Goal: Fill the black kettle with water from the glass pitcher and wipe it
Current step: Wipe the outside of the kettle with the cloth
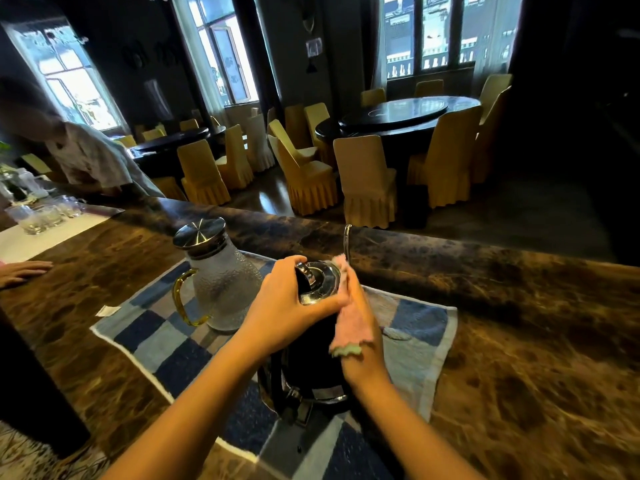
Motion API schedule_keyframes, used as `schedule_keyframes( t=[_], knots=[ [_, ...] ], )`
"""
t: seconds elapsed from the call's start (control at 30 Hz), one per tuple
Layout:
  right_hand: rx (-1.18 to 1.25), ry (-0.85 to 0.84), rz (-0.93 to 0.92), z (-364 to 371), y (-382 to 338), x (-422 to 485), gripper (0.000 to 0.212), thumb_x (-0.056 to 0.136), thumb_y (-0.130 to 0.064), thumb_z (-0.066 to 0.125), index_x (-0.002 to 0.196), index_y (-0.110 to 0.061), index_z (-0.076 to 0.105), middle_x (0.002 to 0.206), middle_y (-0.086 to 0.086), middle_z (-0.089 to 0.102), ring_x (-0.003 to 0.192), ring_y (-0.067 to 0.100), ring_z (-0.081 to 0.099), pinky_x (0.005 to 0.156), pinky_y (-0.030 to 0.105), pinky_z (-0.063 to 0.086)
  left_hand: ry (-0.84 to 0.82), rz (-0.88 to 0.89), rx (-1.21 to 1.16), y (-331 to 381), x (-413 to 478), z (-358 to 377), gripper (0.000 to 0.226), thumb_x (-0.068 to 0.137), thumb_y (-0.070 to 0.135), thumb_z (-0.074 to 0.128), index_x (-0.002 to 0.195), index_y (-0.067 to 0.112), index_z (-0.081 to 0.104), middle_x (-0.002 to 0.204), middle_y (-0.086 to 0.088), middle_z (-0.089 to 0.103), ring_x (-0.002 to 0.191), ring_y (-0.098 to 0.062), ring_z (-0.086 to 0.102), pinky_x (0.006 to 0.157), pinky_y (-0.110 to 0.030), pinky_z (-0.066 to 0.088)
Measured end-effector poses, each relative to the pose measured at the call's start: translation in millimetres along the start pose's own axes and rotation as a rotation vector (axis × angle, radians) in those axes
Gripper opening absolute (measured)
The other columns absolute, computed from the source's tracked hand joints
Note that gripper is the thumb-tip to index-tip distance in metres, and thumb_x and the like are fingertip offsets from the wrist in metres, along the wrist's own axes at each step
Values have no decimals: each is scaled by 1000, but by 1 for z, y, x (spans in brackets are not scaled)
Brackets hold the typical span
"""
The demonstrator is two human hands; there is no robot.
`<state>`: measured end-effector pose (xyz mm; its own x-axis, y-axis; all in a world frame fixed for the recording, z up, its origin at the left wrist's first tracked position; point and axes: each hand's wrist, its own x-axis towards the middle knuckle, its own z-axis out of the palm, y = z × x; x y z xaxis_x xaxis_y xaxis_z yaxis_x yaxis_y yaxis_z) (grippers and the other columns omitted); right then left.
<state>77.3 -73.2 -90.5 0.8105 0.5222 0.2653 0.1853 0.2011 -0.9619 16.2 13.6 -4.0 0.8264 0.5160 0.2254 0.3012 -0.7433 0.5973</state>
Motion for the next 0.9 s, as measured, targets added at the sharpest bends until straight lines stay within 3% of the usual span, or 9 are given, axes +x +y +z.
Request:
schedule_keyframes(
  t=[0.07,0.13,0.27,0.4,0.5,0.57,0.67,0.77,0.9],
  knots=[
    [-52,-63,78,-6,-5,21,41,95,-21,40,134,-14,46,132,6,50,125,22,48,109,30,36,8,-11,-20,-2,1,0,43,72,45,74,103,33,47,96,19,49,85,12,53,72,-6,42],
    [-186,-111,194,-13,5,31,42,101,-10,38,142,-13,39,136,0,45,128,19,43,106,26,33,14,-19,-21,-1,1,-1,66,74,50,70,127,21,44,109,12,47,98,0,50,78,-11,39],
    [-423,-9,118,-10,33,8,47,104,-18,25,148,-35,23,153,-3,35,140,17,33,112,27,28,-13,-9,-30,-1,0,-1,55,71,50,73,112,31,42,100,20,43,90,5,49,74,-7,39],
    [-275,171,128,4,34,-37,49,98,-33,24,146,-35,14,157,-10,20,145,8,16,114,14,9,-111,-30,17,-7,3,-5,92,62,50,80,136,19,35,124,7,41,115,-9,45,94,-23,42],
    [-186,109,-40,10,24,-24,54,95,-42,24,148,-37,22,157,-15,21,147,8,15,119,23,12,-112,4,0,-3,1,-7,63,61,45,83,109,36,44,110,12,47,103,1,51,90,-21,46],
    [-142,80,10,5,24,7,54,95,-49,22,145,-34,36,150,-5,42,139,17,37,113,35,31,-50,51,-24,1,-2,-5,49,63,41,83,87,44,41,93,22,48,88,14,54,75,-10,47],
    [-254,-39,134,-9,26,40,38,99,-43,31,130,-39,53,134,2,59,124,25,53,104,37,41,-4,82,-35,5,-4,-5,48,65,38,83,81,46,38,87,27,44,80,28,48,70,1,42],
    [-94,11,201,-14,38,31,26,101,-32,39,101,-51,57,129,-7,56,127,20,51,106,30,37,-14,81,-40,3,-3,-5,45,61,49,82,84,41,44,88,19,49,84,10,55,75,-12,49],
    [-62,185,200,-8,53,-8,38,102,-15,39,118,-49,44,141,-9,47,133,11,42,114,30,31,-5,65,9,-7,3,-1,83,43,82,64,99,22,54,101,1,58,94,-13,59,81,-38,55]
  ],
)
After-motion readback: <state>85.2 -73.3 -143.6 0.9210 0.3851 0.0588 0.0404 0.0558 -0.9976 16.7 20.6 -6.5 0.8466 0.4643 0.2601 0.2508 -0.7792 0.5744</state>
